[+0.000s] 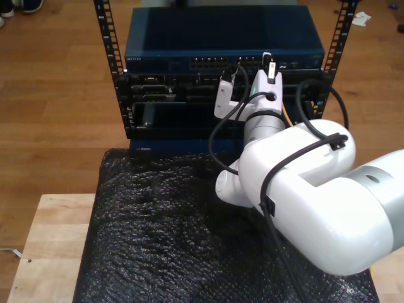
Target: Grab the cable and plug it in
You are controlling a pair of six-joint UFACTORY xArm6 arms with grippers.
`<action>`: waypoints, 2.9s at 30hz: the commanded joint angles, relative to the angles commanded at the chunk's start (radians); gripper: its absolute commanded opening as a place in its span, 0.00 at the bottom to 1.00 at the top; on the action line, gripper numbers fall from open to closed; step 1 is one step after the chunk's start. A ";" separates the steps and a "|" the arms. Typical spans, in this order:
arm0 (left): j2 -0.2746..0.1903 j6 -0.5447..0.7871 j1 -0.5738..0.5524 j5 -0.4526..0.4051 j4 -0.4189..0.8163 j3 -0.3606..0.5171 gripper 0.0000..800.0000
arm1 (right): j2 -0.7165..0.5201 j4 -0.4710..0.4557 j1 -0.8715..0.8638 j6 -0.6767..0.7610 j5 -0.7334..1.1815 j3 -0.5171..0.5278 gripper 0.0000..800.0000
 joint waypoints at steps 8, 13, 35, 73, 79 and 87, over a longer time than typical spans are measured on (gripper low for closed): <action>0.000 0.000 0.000 0.000 0.000 0.000 1.00 | -0.046 -0.005 0.000 0.009 0.002 0.101 0.32; 0.000 0.000 0.000 0.002 0.000 0.000 1.00 | -0.052 -0.006 -0.002 0.009 0.003 0.115 0.32; 0.000 0.000 0.000 0.002 0.000 0.000 1.00 | -0.041 -0.006 -0.011 0.009 0.008 0.060 0.05; 0.000 0.000 0.000 0.000 0.000 0.000 1.00 | -0.110 -0.035 -0.012 0.009 0.029 0.160 0.42; 0.000 0.000 0.000 0.002 0.000 0.000 1.00 | -0.236 -0.057 -0.012 0.009 0.114 0.304 0.47; 0.000 0.000 0.000 0.000 0.000 0.000 1.00 | -0.457 -0.118 -0.028 0.009 0.377 0.440 0.54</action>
